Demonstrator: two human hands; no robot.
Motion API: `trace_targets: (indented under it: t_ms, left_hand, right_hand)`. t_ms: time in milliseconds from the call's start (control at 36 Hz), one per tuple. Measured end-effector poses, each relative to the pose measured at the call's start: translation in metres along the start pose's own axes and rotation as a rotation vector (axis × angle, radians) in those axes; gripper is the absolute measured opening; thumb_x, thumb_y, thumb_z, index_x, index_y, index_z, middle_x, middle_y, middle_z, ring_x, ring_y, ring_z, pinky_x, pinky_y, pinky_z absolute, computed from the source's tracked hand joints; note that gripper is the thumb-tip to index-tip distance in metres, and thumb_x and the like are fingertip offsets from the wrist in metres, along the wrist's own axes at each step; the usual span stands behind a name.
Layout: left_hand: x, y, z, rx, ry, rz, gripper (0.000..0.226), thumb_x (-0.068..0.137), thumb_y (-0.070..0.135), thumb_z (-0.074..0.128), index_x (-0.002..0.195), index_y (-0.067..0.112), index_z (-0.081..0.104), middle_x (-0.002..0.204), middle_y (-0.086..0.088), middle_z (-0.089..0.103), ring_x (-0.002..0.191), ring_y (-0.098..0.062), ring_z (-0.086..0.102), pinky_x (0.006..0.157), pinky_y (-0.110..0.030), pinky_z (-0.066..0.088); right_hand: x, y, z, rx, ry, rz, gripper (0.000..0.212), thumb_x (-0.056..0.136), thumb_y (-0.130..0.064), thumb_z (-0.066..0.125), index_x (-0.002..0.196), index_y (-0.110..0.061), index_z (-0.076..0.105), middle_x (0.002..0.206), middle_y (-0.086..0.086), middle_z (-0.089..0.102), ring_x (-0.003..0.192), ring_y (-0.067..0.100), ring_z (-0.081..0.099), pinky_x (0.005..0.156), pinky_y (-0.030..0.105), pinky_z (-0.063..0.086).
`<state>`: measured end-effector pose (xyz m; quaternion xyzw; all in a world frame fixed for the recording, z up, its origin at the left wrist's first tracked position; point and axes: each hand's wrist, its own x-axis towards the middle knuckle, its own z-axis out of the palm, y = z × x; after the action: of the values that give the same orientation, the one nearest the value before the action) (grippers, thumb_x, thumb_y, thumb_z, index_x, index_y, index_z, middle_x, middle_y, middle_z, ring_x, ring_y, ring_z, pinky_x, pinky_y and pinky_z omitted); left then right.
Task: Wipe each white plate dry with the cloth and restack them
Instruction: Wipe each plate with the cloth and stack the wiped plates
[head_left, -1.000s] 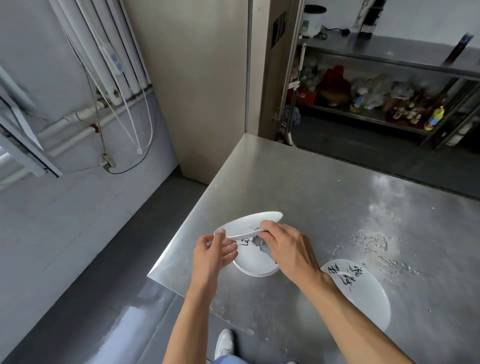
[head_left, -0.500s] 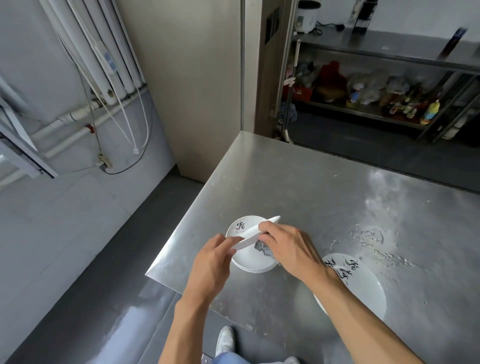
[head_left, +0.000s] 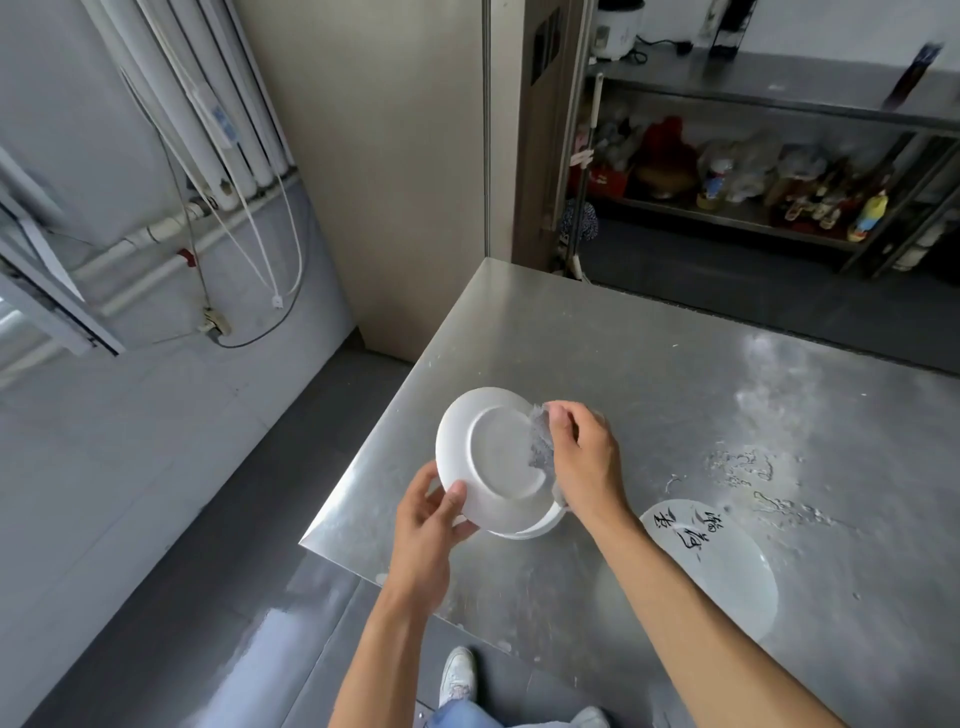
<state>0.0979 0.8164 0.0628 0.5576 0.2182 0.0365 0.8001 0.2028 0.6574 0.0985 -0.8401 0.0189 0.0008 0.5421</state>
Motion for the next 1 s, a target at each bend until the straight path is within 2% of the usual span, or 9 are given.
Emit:
trace_targets:
  t_ms: [83,139,250,361,444,528,667,778,1000]
  left_hand:
    - [0.0,0.0,0.002,-0.132,0.013,-0.054,0.023,0.106,0.011,0.058,0.128,0.012,0.063,0.115,-0.016,0.074,0.099,-0.029,0.073,0.083,-0.04,0.063]
    - [-0.001,0.001,0.003,-0.172,0.011,-0.065,0.024,0.105,0.011,0.058,0.129,0.01,0.062,0.114,-0.017,0.074,0.098,-0.028,0.072,0.083,-0.041,0.063]
    - [0.0,0.001,0.0,-0.171,-0.001,-0.073,0.028,0.102,0.012,0.061,0.13,0.01,0.063,0.12,-0.021,0.074,0.1,-0.03,0.073,0.084,-0.042,0.063]
    - [0.0,0.0,-0.004,-0.18,-0.003,-0.095,0.028,0.102,0.011,0.06,0.13,0.011,0.065,0.121,-0.022,0.074,0.103,-0.031,0.074,0.084,-0.041,0.063]
    - [0.001,0.0,-0.006,-0.185,-0.016,-0.1,0.03,0.099,0.013,0.063,0.13,0.012,0.066,0.12,-0.021,0.074,0.102,-0.031,0.074,0.082,-0.041,0.062]
    - [0.001,0.002,-0.007,-0.172,-0.037,-0.101,0.036,0.096,0.018,0.066,0.131,0.012,0.065,0.12,-0.022,0.074,0.102,-0.03,0.075,0.082,-0.041,0.063]
    - [0.006,0.005,-0.007,-0.185,-0.017,-0.086,0.039,0.095,0.019,0.067,0.132,0.009,0.065,0.122,-0.024,0.073,0.104,-0.034,0.074,0.084,-0.043,0.063]
    - [0.01,0.006,-0.01,-0.201,0.031,-0.065,0.033,0.1,0.014,0.063,0.132,0.011,0.066,0.12,-0.022,0.074,0.102,-0.033,0.074,0.086,-0.045,0.063]
    - [0.015,0.008,-0.011,-0.193,-0.002,-0.069,0.032,0.099,0.015,0.066,0.131,0.01,0.066,0.11,-0.017,0.073,0.094,-0.027,0.072,0.082,-0.042,0.063]
  right_hand:
    - [-0.003,-0.008,0.003,0.046,-0.089,0.038,0.03,0.103,-0.03,0.049,0.126,-0.021,0.066,0.124,0.001,0.048,0.095,-0.027,0.046,0.085,0.004,0.032]
    - [-0.007,-0.013,0.007,0.02,-0.169,0.02,0.037,0.1,-0.022,0.053,0.136,-0.019,0.06,0.13,-0.001,0.045,0.099,-0.02,0.048,0.088,-0.003,0.028]
    - [-0.011,-0.013,0.012,-0.141,-0.33,-0.05,0.062,0.089,-0.025,0.065,0.148,-0.022,0.047,0.143,-0.007,0.033,0.125,0.003,0.043,0.096,0.006,0.026]
    - [-0.007,-0.004,0.018,-0.268,-0.465,-0.101,0.089,0.08,-0.035,0.08,0.156,-0.024,0.033,0.162,-0.012,0.013,0.143,0.008,0.032,0.111,0.021,0.031]
    - [-0.004,-0.003,0.019,-0.261,-0.438,-0.204,0.093,0.08,-0.035,0.082,0.156,-0.032,0.03,0.158,-0.019,0.021,0.139,0.003,0.035,0.111,0.021,0.032]
    - [-0.004,-0.006,0.019,-0.282,-0.395,-0.378,0.079,0.084,-0.032,0.078,0.152,-0.039,0.037,0.147,-0.02,0.042,0.131,0.006,0.044,0.11,0.026,0.038]
    - [-0.008,-0.013,0.021,-0.328,-0.394,-0.576,0.041,0.09,-0.017,0.071,0.13,-0.022,0.066,0.129,-0.006,0.064,0.119,0.017,0.055,0.107,0.032,0.041]
    - [-0.005,-0.009,0.013,-0.427,-0.439,-0.576,0.031,0.091,-0.022,0.07,0.121,-0.025,0.069,0.12,-0.009,0.066,0.114,0.014,0.054,0.099,0.027,0.044]
    - [0.011,-0.009,0.005,-0.523,-0.235,-0.447,0.027,0.089,-0.019,0.071,0.116,-0.02,0.071,0.113,-0.003,0.069,0.102,0.026,0.056,0.085,0.039,0.05]
